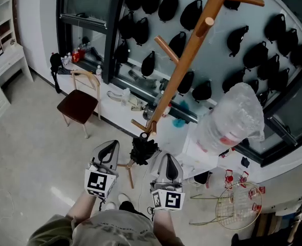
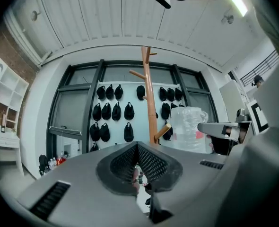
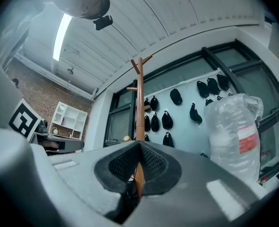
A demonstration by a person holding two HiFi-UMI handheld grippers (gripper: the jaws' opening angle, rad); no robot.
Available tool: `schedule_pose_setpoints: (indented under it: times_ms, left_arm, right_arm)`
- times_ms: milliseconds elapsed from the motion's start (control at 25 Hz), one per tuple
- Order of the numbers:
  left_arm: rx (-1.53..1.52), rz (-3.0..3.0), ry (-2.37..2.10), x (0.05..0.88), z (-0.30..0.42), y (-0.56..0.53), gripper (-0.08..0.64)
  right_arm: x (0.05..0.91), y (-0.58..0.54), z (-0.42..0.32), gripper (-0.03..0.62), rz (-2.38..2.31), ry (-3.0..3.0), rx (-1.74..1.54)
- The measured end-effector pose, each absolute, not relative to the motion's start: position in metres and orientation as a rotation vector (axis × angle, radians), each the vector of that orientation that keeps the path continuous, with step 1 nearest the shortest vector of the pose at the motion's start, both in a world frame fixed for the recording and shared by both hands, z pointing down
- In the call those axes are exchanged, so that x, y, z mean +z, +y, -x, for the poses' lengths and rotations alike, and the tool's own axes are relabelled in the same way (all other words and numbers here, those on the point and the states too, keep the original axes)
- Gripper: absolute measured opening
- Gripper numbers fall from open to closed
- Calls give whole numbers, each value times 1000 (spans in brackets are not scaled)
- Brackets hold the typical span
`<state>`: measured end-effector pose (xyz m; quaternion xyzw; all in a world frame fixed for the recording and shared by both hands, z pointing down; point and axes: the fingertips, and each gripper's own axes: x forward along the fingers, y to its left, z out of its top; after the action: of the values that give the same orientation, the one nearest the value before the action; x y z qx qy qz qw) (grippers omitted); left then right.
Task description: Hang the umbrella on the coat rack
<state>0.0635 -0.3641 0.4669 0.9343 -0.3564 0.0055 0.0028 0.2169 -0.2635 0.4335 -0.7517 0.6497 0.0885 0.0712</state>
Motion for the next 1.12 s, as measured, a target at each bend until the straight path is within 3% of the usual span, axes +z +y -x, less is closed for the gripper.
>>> schedule_pose_setpoints:
  times_ms: [400,560,1120]
  left_arm:
    - [-17,-2963,-1102,460,-71,-370,9]
    - [-26,-2972,-1106,458,-74,-372,9]
    - [-48,-2972,-1116,455,-77,-376,9]
  right_arm:
    - [417,-269,-219,2,2252,1931,338]
    - [443,-279,-235,0,2322,1872,186]
    - [424,-280,-228,-2,2308,1903,306]
